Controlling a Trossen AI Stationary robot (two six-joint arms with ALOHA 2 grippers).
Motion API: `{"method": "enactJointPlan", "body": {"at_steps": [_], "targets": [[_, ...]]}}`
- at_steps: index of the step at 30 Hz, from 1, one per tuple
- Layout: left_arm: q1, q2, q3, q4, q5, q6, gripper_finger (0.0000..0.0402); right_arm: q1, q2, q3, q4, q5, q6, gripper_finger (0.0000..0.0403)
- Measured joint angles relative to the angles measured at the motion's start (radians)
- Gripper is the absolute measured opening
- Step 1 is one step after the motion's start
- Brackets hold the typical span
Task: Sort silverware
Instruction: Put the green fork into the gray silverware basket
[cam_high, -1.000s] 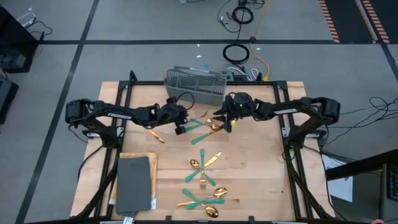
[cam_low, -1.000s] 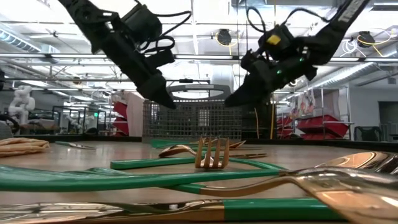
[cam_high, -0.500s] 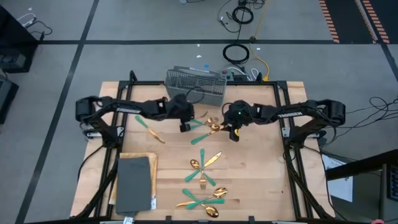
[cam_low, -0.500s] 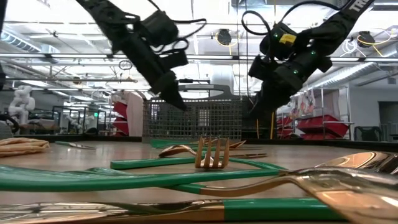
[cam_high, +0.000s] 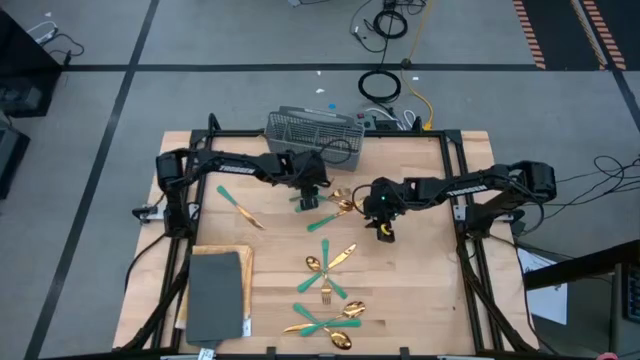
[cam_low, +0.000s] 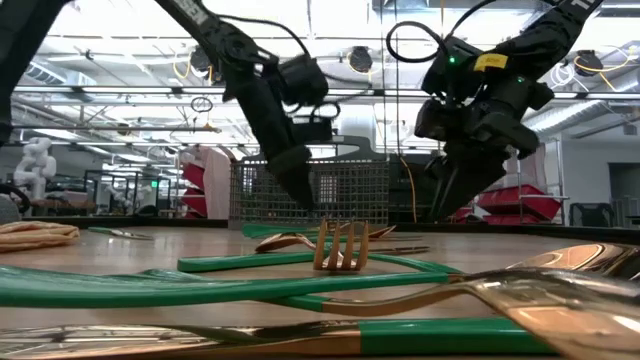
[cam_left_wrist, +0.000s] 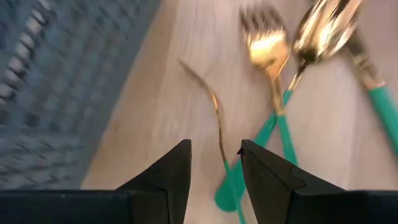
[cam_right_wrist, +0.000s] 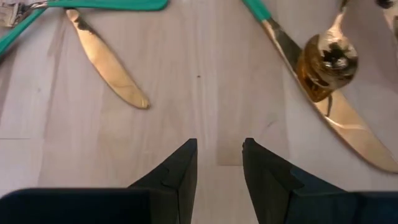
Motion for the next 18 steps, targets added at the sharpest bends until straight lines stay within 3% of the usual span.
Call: {"method": "enactJointPlan", "body": {"at_steps": [10, 18], "targets": [[0.019, 0.047, 0.002, 0.103, 0.014, -0.020, 0.0147, 0.023, 0.000, 0.000, 0.006, 0.000, 0.014, 0.0119], [0.031, 0.105, 0.000, 0.084, 0.070, -0.064, 0.0146, 0.024, 0.000, 0.000, 0.008, -0.002, 0.025, 0.0119]]}}
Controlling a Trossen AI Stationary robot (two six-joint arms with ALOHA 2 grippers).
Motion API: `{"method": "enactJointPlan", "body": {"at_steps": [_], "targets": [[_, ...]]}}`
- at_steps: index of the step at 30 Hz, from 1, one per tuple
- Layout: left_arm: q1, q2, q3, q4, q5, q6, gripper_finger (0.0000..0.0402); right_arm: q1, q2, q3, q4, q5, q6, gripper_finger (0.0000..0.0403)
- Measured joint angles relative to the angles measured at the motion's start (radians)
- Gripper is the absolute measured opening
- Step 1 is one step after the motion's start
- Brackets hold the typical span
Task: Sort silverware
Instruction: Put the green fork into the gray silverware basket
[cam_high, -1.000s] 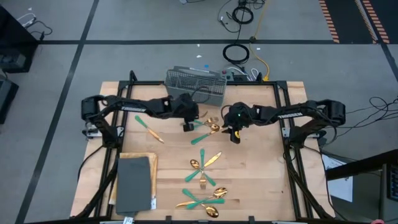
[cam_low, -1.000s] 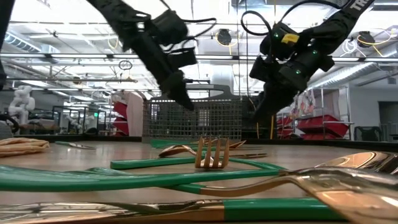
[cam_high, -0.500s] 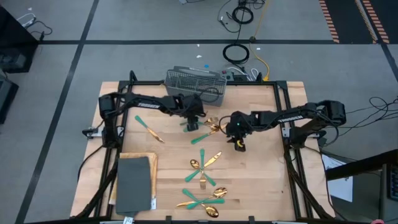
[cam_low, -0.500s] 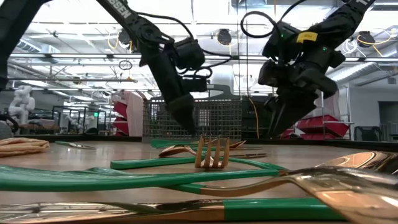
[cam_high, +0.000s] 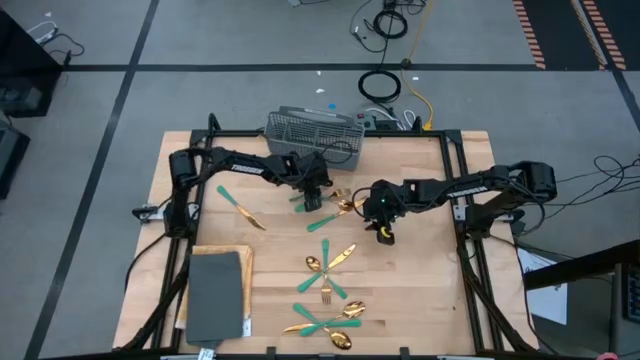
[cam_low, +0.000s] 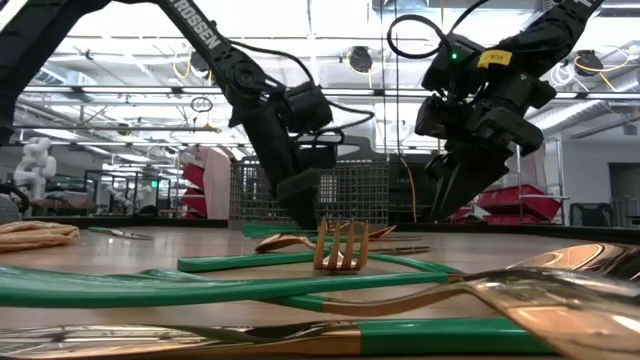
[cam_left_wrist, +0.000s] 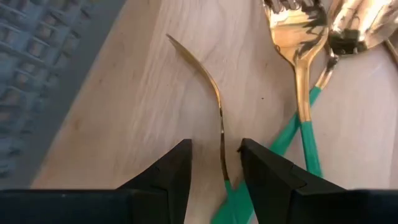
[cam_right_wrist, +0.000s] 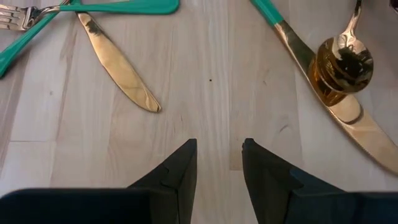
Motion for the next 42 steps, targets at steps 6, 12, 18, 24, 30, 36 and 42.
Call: {"method": "enactJointPlan", "body": {"at_steps": [6, 12, 18, 24, 30, 36, 42], "targets": [[0.000, 0.016, 0.002, 0.012, 0.002, -0.007, 0.0124, 0.000, 0.000, 0.000, 0.007, 0.001, -0.005, 0.0119], [0.002, 0.013, 0.002, 0.017, -0.009, -0.003, 0.0015, 0.000, 0.000, 0.000, 0.007, 0.002, -0.006, 0.0119], [-0.005, 0.009, 0.002, 0.014, -0.010, -0.017, 0.0007, 0.000, 0.000, 0.000, 0.006, 0.002, 0.002, 0.0119], [-0.030, -0.040, -0.003, -0.013, 0.003, -0.033, 0.0004, 0.000, 0.000, 0.000, 0.005, 0.002, 0.007, 0.0119], [-0.063, -0.106, -0.002, -0.050, -0.003, -0.043, 0.0004, 0.000, 0.000, 0.000, 0.003, 0.003, 0.012, 0.0119], [-0.102, -0.221, -0.002, 0.008, -0.156, -0.061, 0.0004, 0.000, 0.000, 0.000, -0.001, 0.003, 0.012, 0.0119], [-0.129, -0.385, -0.074, 0.318, -0.397, 0.006, 0.0004, 0.000, 0.000, 0.000, -0.002, 0.006, 0.012, 0.0119]]}}
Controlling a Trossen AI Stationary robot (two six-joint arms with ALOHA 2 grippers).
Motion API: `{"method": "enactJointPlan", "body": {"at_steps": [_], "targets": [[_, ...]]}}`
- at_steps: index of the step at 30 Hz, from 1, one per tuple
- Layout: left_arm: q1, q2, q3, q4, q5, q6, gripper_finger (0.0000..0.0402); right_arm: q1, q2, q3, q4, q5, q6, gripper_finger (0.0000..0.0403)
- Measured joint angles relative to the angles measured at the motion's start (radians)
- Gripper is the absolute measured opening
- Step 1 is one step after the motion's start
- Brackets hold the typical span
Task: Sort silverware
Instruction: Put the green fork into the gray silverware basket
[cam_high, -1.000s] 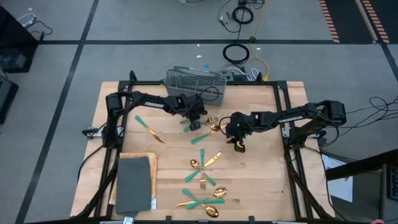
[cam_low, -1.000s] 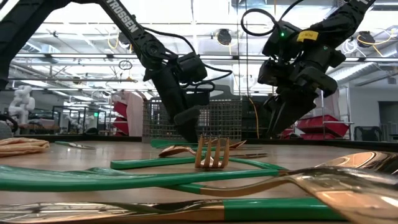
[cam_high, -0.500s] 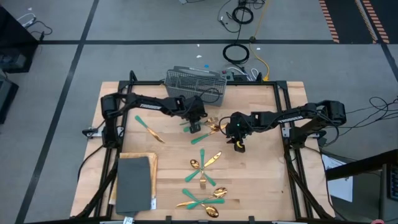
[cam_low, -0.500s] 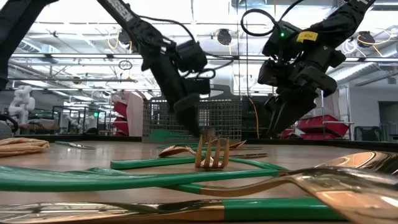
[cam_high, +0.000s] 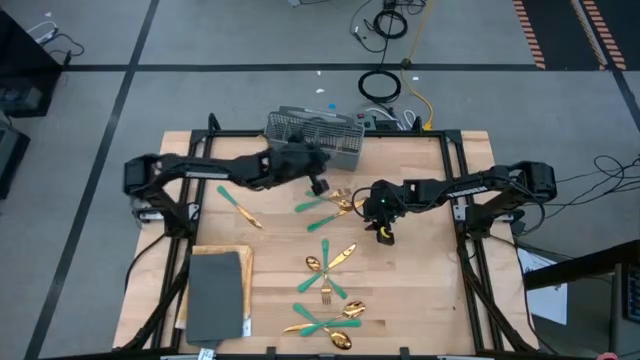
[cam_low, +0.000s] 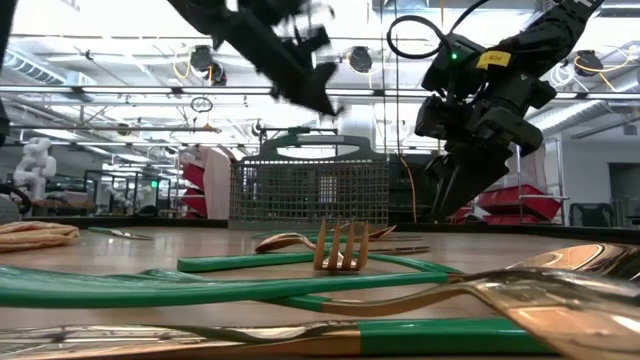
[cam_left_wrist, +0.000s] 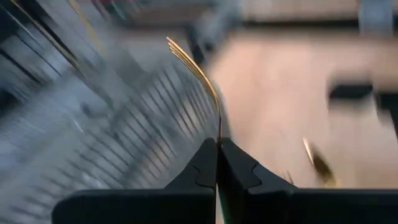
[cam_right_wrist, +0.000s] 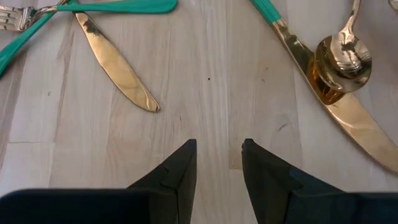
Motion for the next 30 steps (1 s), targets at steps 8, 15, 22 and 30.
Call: {"method": "enactJointPlan", "body": {"at_steps": [8, 15, 22, 30], "targets": [[0.064, -0.069, -0.423, 0.990, -0.231, 0.255, 0.0004, 0.000, 0.000, 0.000, 0.000, 0.001, 0.002, 0.0118], [0.146, 0.036, -0.595, 1.499, -0.261, 0.439, 0.0004, 0.000, 0.000, 0.000, 0.010, 0.002, 0.002, 0.0118], [0.187, 0.092, -0.555, 1.513, -0.263, 0.466, 0.0004, 0.000, 0.000, 0.000, 0.040, -0.001, 0.011, 0.0118], [0.267, 0.150, -0.538, 1.506, -0.279, 0.413, 0.0004, 0.000, 0.000, 0.000, 0.058, -0.003, 0.012, 0.0118]]}}
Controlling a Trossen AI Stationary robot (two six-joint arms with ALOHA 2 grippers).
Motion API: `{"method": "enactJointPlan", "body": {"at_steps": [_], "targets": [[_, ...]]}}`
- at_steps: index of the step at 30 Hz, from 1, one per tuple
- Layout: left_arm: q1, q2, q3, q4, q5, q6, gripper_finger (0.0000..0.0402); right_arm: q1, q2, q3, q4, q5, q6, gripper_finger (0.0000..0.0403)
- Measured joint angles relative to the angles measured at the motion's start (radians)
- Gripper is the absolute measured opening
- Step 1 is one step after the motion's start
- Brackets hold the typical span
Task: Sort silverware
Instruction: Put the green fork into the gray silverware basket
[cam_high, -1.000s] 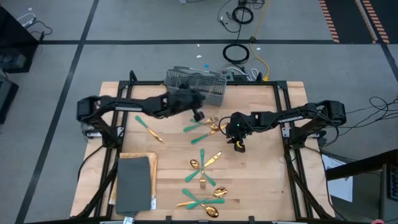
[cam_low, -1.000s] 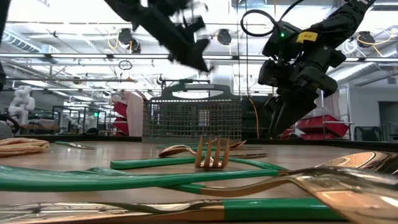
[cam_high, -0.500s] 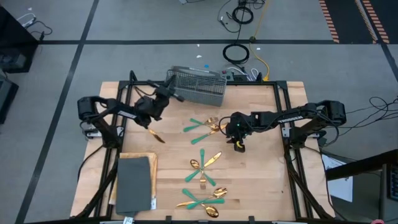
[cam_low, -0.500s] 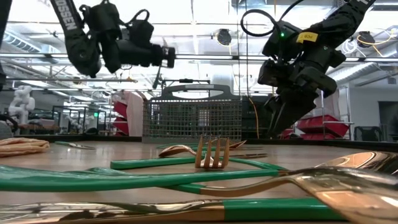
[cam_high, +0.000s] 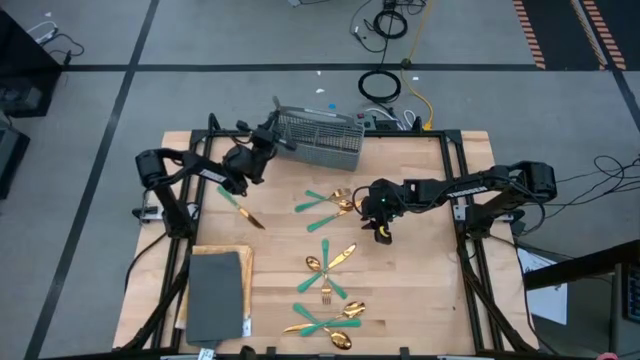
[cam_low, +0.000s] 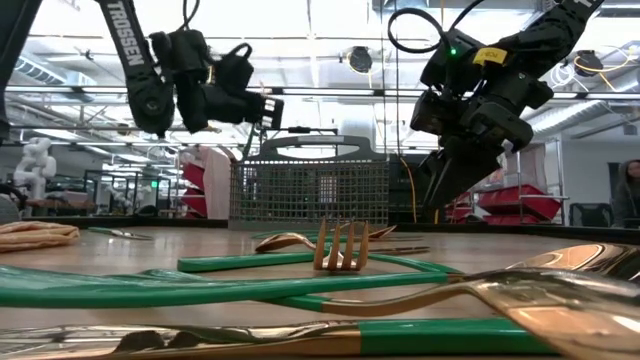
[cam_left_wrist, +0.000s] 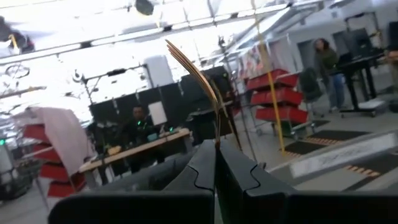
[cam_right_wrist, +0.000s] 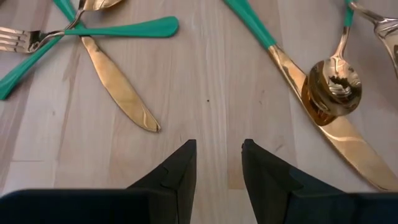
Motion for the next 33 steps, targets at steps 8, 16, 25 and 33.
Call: {"method": "enactJointPlan", "body": {"at_steps": [8, 16, 25, 33], "targets": [[0.063, 0.040, 0.000, -0.002, 0.008, -0.110, 0.0004, 0.000, 0.000, 0.000, 0.000, -0.001, 0.000, 0.0118], [0.074, 0.119, 0.000, -0.001, 0.023, -0.161, 0.0004, 0.000, 0.000, 0.000, 0.000, -0.001, 0.000, 0.0118], [0.072, 0.182, 0.011, 0.006, 0.017, -0.169, 0.0028, 0.000, 0.000, 0.000, 0.000, -0.002, 0.000, 0.0118], [0.072, 0.182, 0.010, 0.000, 0.059, -0.155, 0.0083, 0.000, 0.000, 0.000, 0.000, -0.007, -0.002, 0.0119]]}}
